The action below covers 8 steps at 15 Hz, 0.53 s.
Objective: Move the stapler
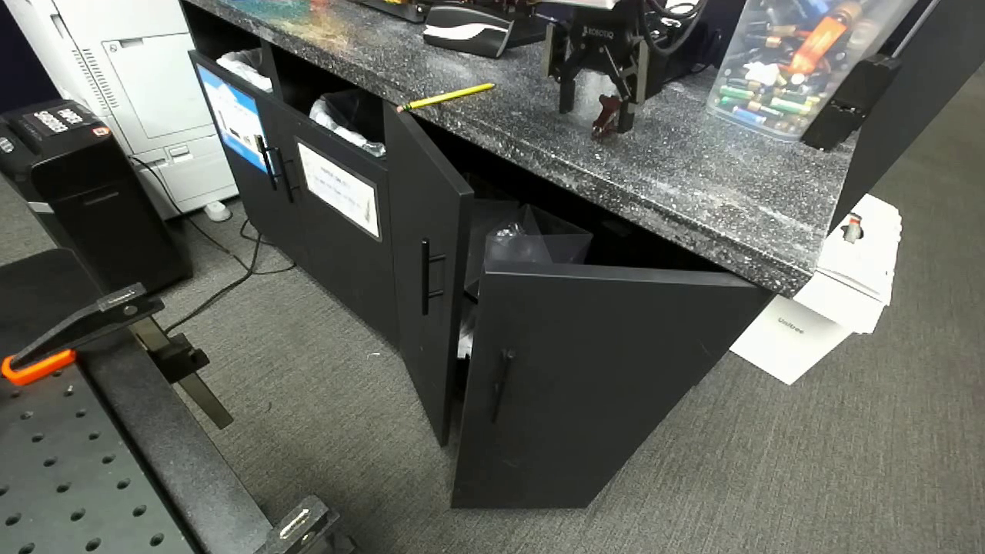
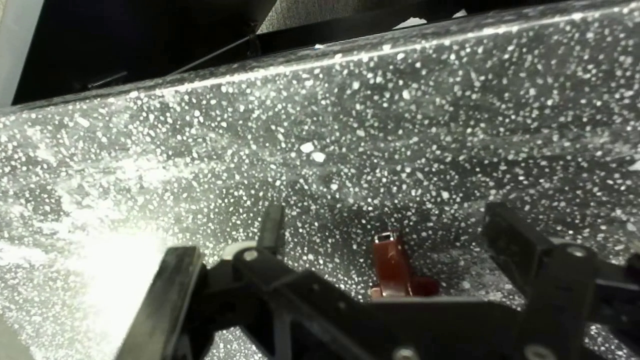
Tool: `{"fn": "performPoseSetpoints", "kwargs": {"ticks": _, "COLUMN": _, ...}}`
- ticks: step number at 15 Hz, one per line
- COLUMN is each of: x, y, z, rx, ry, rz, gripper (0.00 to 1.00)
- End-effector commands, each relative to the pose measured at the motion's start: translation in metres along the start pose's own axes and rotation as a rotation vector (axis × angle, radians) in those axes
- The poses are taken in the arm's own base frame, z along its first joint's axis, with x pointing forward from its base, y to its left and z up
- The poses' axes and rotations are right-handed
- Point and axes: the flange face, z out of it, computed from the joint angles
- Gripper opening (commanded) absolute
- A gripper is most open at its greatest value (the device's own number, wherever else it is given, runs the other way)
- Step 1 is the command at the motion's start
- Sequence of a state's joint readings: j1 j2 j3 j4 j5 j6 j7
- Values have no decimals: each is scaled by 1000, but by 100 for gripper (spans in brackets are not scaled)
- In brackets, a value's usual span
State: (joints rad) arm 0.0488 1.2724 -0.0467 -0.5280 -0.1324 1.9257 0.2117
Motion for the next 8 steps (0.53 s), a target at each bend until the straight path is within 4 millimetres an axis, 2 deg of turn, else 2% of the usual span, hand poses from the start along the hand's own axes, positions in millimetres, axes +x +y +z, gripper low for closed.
{"fn": "performPoseSetpoints", "kwargs": {"ticks": 1, "x": 0, "y": -10, "z": 8, "rx": -3, "ry": 24, "rz": 39, "gripper": 100}}
{"fn": "performPoseSetpoints", "kwargs": {"ticks": 8, "x": 6, "y": -21, "z": 21, "rx": 16, "ry": 154, "rz": 189, "gripper": 100}}
